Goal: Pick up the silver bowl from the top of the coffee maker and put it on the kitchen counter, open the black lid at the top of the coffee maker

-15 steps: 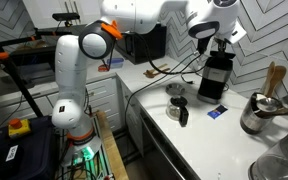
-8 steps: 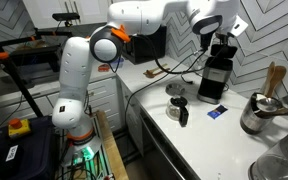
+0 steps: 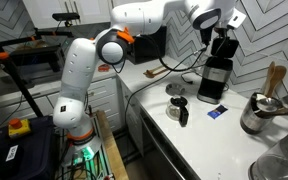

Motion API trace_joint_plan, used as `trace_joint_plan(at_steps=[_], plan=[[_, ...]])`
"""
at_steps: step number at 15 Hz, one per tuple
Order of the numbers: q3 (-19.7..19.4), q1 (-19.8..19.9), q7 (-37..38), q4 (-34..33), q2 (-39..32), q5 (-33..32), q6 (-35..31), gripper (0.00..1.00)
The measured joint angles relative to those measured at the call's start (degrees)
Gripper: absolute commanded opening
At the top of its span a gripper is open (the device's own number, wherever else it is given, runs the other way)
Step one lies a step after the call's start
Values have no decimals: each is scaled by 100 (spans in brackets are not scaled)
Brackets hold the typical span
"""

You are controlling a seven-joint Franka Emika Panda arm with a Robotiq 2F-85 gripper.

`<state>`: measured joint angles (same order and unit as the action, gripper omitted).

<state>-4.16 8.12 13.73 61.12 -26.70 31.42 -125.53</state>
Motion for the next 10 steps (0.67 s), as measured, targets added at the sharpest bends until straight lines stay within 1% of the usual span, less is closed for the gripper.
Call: trace_joint_plan(at_steps=[10], plan=[[135, -54, -895, -418, -277, -5, 0, 100]])
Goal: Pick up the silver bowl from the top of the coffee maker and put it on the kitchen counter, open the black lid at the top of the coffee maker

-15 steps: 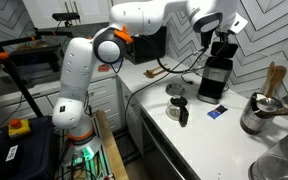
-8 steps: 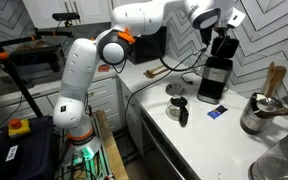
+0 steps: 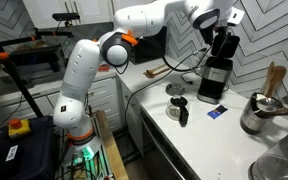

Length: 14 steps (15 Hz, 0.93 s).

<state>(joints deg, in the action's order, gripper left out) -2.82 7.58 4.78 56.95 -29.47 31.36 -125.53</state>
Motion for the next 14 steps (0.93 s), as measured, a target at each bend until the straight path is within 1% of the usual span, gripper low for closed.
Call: trace_joint_plan(at_steps=[6, 14], plan=[[53, -19, -396, -177, -43, 6, -4, 100], [89, -21, -511, -312, -90, -12, -5, 100]])
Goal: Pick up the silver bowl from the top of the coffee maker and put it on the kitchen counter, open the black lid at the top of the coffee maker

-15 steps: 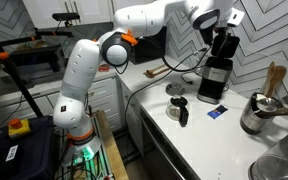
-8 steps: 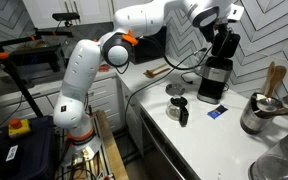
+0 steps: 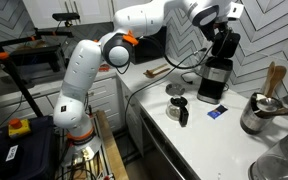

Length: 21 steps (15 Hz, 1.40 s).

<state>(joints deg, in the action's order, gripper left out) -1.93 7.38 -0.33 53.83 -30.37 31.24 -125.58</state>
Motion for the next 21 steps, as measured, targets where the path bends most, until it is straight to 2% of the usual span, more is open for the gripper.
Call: trace_joint_plan(at_steps=[9, 15, 21], plan=[[-6, -19, -4, -100, 2, -39, -33, 100], [-197, -130, 270, -107, 138, -582, 51, 100], [-435, -286, 892, -106, 551, -1233, 1041, 100]])
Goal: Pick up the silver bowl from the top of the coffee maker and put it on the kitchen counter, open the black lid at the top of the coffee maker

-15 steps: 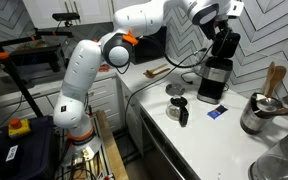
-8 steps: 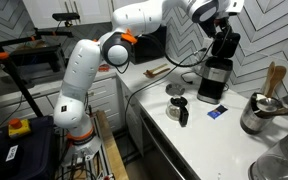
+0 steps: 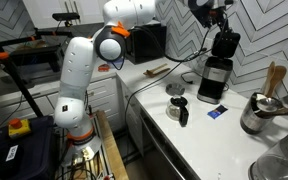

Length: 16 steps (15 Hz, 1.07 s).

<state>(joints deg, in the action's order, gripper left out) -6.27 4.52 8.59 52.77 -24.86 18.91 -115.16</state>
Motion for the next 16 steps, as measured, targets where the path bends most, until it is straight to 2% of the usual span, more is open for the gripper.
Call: trace_joint_plan(at_steps=[3, 9, 12, 16], plan=[[-130, -71, 182, 15, 267, -481, 552, 100], [-304, -201, 273, 341, 698, -1368, 523, 100], [-326, -279, 759, 753, 983, -1584, 363, 100], [-344, -386, 1760, 1507, 1488, -1951, -72, 100]])
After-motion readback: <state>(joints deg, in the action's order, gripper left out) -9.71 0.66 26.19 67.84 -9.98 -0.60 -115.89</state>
